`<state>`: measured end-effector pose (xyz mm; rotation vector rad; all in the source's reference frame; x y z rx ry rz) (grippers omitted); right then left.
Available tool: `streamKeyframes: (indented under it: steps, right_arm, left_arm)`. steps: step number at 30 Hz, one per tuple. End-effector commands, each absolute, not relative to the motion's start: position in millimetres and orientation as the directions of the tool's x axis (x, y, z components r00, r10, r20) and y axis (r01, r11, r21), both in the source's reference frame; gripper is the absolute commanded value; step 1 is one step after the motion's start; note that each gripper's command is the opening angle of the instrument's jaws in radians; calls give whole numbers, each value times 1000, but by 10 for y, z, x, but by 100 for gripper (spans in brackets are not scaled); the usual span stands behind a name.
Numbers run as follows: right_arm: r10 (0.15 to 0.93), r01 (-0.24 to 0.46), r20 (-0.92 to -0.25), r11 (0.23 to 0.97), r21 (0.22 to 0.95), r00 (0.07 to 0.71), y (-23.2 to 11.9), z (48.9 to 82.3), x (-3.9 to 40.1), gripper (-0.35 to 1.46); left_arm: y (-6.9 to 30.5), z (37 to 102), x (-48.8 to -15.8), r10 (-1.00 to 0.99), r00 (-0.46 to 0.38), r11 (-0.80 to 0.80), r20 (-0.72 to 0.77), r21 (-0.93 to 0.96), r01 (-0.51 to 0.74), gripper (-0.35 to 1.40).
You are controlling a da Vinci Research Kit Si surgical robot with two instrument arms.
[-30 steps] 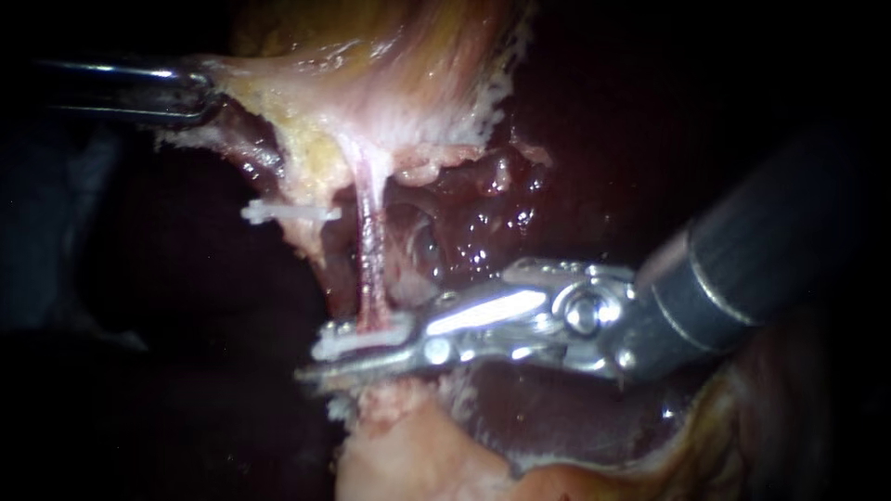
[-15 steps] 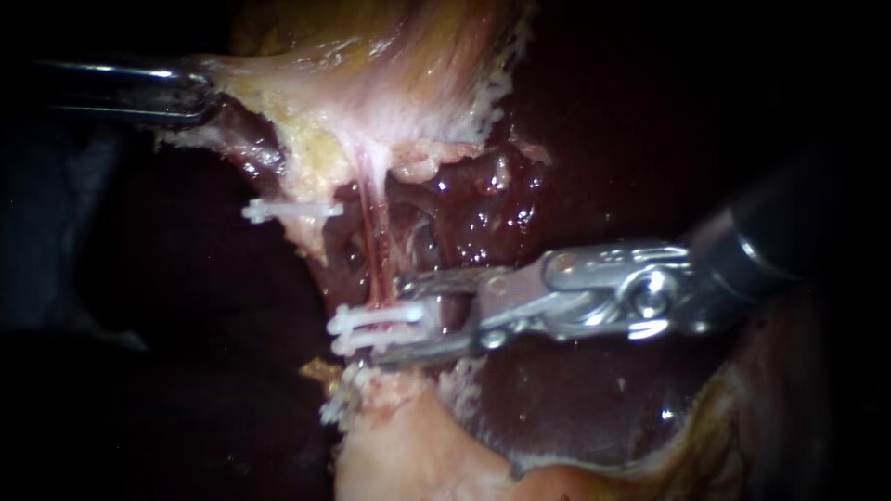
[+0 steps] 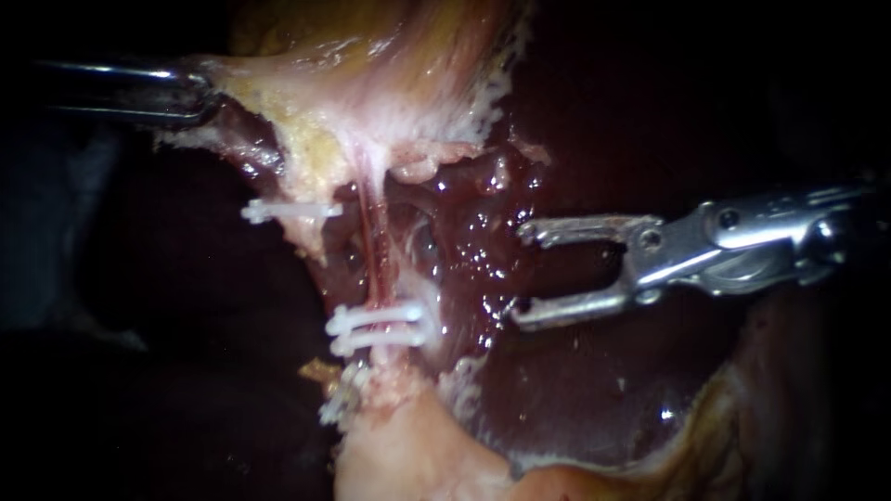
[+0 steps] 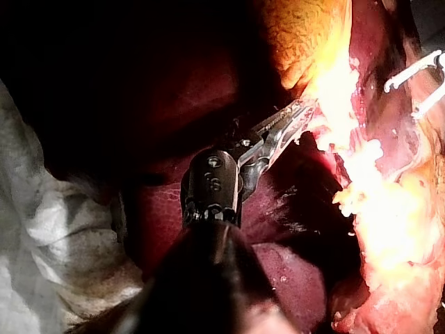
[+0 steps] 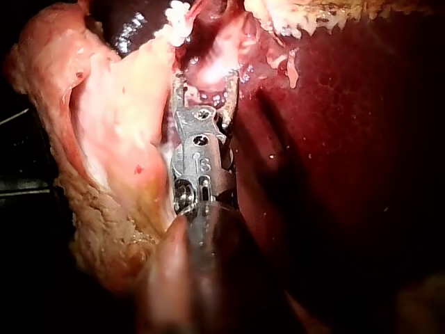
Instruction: Going back second clip right tube
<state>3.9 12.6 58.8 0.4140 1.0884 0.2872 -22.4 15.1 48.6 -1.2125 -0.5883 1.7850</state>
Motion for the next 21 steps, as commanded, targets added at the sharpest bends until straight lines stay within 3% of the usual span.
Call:
streamKeyframes:
  steps: [1, 21]
  right_arm:
    - [420, -11, -795, 887, 462, 438, 125, 589, 37, 50]
    - [407, 19, -802, 887, 461, 436, 122, 591, 37, 50]
  left_arm:
    - [151, 486, -225, 858, -142, -506, -493, -766, -397, -35]
    - [132, 545, -266, 845, -155, -527, -512, -746, -406, -35]
